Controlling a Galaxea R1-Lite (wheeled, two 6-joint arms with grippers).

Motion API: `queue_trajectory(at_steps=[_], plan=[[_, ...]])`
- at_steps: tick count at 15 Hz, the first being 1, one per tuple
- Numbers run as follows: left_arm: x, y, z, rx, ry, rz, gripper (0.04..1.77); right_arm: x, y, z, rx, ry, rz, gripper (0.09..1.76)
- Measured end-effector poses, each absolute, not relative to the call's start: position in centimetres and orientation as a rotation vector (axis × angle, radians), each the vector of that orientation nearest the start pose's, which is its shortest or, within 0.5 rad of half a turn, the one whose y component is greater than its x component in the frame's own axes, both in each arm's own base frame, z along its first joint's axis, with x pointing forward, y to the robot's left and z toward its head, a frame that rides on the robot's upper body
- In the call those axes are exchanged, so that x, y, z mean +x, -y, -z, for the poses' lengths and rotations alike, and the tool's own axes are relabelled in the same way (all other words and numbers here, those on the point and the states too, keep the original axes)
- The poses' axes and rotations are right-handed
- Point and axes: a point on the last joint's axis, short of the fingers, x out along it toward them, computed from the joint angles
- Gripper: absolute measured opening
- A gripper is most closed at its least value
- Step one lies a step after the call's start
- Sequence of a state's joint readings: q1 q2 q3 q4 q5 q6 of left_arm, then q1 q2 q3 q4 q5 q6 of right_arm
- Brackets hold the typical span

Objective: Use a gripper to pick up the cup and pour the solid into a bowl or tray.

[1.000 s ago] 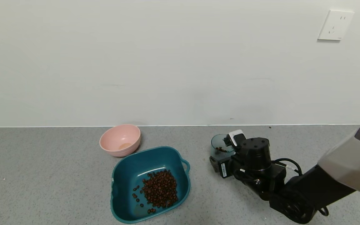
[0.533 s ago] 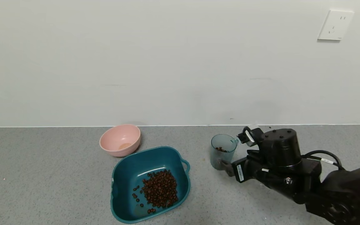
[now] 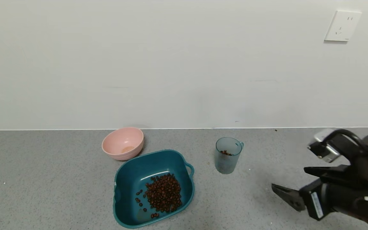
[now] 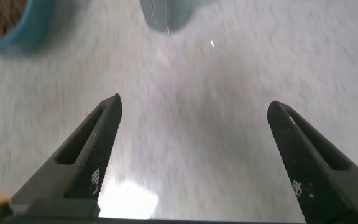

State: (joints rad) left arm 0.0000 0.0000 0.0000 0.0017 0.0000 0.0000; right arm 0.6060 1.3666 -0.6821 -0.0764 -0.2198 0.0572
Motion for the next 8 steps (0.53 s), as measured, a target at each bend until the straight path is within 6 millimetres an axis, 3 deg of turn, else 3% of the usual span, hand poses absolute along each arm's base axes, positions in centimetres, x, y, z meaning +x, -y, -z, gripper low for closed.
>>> queue_trajectory(at_steps=[8], plan=[[-2.3,0.0,-7.5,0.0,-0.002,0.0,1.75,6.2,-3.4,-21.5,-0.164,-0.474,-0.298,1.7]])
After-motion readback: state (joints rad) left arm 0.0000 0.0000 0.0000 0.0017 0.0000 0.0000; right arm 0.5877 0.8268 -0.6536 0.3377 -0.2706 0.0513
